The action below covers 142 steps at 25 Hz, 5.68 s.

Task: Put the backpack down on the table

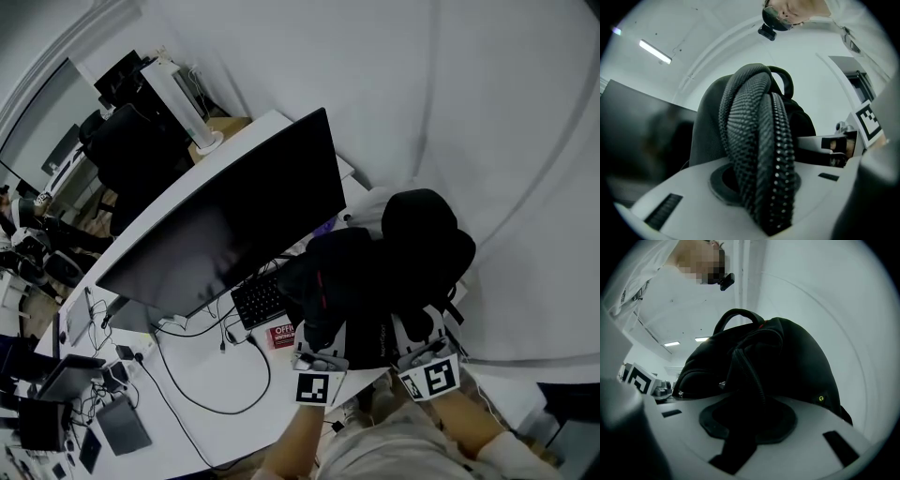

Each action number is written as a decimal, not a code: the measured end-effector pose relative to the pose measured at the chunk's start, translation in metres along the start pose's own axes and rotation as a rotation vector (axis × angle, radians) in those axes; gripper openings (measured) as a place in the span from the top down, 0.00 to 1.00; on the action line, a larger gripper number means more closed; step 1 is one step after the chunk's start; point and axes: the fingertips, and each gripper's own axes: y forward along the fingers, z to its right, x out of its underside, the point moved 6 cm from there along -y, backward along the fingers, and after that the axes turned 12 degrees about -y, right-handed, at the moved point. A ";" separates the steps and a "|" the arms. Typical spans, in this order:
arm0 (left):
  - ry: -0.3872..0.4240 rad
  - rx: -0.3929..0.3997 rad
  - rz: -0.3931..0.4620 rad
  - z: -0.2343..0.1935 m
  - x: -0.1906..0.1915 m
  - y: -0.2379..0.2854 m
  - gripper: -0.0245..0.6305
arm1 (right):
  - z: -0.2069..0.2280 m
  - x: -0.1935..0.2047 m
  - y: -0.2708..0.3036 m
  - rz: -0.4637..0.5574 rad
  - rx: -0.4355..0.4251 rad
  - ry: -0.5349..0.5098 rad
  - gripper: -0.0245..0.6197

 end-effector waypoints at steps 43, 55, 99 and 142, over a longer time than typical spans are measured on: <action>0.210 0.247 -0.148 0.030 0.016 -0.156 0.54 | -0.086 -0.026 -0.154 -0.092 0.019 -0.094 0.66; -0.059 -0.081 0.051 0.049 -0.015 -0.295 0.82 | -0.101 -0.065 -0.298 -0.038 0.071 -0.042 0.75; -0.120 0.088 -0.065 0.195 -0.030 -0.707 0.95 | -0.372 -0.173 -0.634 -0.130 0.214 0.108 0.90; -0.151 0.083 -0.031 0.274 -0.036 -0.734 0.95 | -0.369 -0.217 -0.714 -0.139 0.231 0.072 0.94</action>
